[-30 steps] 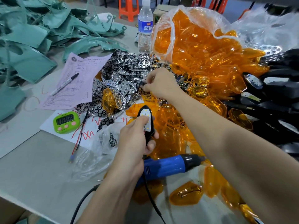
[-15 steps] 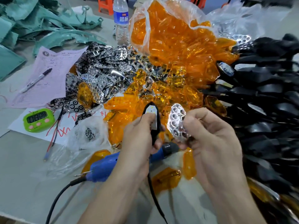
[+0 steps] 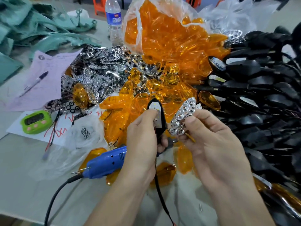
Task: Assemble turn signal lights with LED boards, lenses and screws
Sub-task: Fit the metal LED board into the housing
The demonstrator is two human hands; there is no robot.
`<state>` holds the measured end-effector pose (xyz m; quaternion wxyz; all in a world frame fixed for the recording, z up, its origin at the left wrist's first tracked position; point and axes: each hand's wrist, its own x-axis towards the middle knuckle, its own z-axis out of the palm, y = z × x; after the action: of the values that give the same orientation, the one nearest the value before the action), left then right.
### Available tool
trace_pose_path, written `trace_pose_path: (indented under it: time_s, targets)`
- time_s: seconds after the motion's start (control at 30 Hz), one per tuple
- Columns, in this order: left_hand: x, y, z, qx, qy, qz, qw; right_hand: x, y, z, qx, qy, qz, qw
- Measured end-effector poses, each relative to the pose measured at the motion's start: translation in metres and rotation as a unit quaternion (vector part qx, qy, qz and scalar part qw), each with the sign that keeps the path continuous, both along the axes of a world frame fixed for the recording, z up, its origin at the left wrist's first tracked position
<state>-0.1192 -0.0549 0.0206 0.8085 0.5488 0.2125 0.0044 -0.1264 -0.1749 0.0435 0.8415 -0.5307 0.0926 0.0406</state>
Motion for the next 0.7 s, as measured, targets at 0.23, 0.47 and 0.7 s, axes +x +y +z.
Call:
trace_pose_path:
  time_s: [0.23,0.47,0.7]
  targets:
    - [-0.005,-0.005,-0.002,-0.084,-0.027,-0.019,0.996,0.0,-0.006,-0.005,-0.066,-0.026,-0.013,0.997]
    - [-0.008,-0.008,-0.004,-0.123,0.001,-0.007,0.992,0.0,-0.016,0.001,-0.083,-0.039,-0.013,0.996]
    - [-0.008,-0.005,-0.004,-0.116,0.012,-0.02,0.993,-0.003,-0.005,-0.001,-0.208,-0.113,-0.024,0.971]
